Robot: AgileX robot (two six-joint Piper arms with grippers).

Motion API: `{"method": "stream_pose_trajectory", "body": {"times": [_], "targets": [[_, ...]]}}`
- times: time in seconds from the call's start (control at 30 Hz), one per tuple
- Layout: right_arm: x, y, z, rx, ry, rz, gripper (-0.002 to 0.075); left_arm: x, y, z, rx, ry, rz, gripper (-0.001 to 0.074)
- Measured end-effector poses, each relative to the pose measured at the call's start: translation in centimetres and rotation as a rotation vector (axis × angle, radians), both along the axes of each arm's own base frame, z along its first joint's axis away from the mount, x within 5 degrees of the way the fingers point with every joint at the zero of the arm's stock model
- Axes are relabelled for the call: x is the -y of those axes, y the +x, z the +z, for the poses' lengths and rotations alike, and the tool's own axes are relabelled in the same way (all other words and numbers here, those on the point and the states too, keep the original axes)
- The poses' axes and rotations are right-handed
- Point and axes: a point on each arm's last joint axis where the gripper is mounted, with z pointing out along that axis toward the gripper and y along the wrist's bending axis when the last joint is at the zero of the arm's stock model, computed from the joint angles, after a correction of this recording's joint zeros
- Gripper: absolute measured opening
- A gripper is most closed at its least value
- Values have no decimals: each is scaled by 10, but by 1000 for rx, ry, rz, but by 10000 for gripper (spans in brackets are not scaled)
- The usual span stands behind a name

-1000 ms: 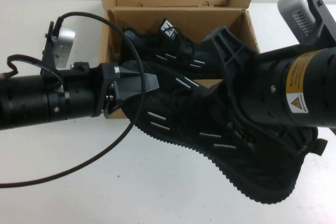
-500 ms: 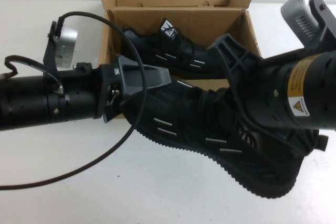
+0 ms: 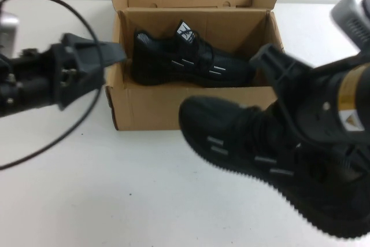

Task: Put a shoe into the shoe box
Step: Place the shoe in the shoe box

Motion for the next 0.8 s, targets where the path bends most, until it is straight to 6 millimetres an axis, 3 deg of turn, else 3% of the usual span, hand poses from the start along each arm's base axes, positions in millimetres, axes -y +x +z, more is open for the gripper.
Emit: {"method": "stream_pose_trajectory", "body": {"times": [0.1, 0.13, 0.23, 0.33, 0.47, 0.6, 0.8], "targets": [[7, 1, 8, 76, -11, -5, -6, -17, 1, -1, -17, 6, 23, 610], [8, 2, 11, 106, -18, 4, -6, -22, 1, -3, -31, 15, 25, 528], [9, 7, 19, 238, -59, 61, -6, -36, -2, -6, -28, 59, 5, 184], [7, 13, 26, 328, -48, 91, -6, -41, -7, -2, 16, 54, -57, 54], [8, 28, 29, 374, -12, 77, -6, -40, -19, 8, 105, 111, -101, 9], [12, 50, 33, 393, -24, 79, -6, -42, -39, 27, 230, 298, -66, 1], [4, 85, 45, 437, -157, 256, -6, -48, -82, 59, 437, 600, 57, -1]]}}
